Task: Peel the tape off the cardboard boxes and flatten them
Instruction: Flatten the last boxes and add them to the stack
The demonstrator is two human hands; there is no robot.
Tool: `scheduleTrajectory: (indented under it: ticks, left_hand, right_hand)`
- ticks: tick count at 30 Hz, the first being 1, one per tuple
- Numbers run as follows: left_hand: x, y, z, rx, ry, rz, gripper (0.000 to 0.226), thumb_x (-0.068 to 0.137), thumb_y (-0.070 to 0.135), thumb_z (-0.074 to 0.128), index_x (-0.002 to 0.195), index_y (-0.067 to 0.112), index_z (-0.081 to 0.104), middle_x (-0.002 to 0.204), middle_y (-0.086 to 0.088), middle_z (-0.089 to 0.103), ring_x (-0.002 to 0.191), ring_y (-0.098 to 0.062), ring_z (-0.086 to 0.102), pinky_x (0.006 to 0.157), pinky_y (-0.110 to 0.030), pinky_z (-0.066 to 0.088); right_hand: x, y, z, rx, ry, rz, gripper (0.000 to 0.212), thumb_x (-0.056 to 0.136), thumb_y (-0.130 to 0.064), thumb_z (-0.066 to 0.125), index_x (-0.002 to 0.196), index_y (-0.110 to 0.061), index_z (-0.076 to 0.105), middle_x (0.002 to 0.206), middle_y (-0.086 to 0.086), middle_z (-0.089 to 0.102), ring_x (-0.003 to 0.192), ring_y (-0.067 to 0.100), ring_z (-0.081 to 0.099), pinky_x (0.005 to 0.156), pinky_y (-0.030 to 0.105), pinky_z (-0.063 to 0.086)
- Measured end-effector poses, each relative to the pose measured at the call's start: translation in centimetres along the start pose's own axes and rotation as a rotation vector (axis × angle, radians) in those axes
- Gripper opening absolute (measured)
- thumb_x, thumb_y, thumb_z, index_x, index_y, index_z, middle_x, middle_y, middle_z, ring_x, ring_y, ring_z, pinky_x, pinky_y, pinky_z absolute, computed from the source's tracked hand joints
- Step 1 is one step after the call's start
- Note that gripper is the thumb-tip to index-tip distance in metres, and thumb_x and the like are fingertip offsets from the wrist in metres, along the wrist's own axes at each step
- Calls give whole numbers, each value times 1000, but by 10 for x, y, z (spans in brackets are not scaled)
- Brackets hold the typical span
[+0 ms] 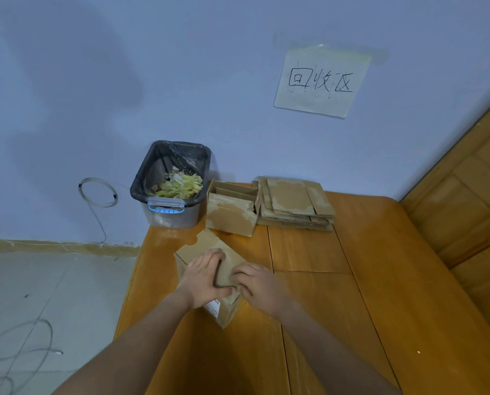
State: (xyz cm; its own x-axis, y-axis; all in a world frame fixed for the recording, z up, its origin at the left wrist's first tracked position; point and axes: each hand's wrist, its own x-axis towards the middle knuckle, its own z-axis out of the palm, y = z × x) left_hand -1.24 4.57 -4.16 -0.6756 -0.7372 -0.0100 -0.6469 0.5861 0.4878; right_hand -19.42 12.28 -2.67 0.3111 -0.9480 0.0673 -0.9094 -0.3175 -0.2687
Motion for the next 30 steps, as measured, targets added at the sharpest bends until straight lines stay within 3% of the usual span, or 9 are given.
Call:
scheduleTrajectory:
  ticks: [8,16,20,23,25,30]
  left_hand:
    - [2,-4,1,11,-15,12,97,60,82,33,135,21,34,141,10,31,131,-10,30,107,-24,20]
    - [3,-3,-7,55,-148,8,119,52,88,37,147,18,22,153,5,19,142,-17,19,115,-32,15]
    - [3,-5,-9,206,-222,28,120,66,89,47,153,15,8,160,1,4,147,-19,6,120,-38,9]
    - [1,2,-11,361,-241,54,116,69,89,41,154,20,4,161,-3,0,148,-24,-2,121,-44,6]
    - [1,9,-12,419,-262,51,113,68,90,41,153,27,2,160,-7,-1,147,-32,-1,119,-50,11]
    - [9,26,-19,527,-245,87,107,66,90,40,150,37,2,161,-13,-8,143,-42,7,111,-56,25]
  right_hand:
    - [0,-8,-7,-74,51,22,16,97,-20,47,102,-11,59,106,2,57,105,17,49,92,33,39]
    - [3,-12,-13,-150,34,6,26,98,-15,42,118,-14,59,114,3,56,106,18,48,90,34,40]
    - [2,-13,-11,-185,4,23,22,96,-13,46,113,-12,60,113,5,54,105,21,47,86,33,39]
    - [0,-18,-16,-210,56,-12,9,85,-9,63,93,-12,64,100,4,60,93,21,56,75,30,44]
    - [0,-19,-17,-198,128,-24,17,70,-8,78,78,-15,65,86,0,63,77,18,60,62,25,46]
    - [0,-15,-20,-130,190,8,6,83,-6,60,84,-9,66,96,7,63,87,25,58,77,35,46]
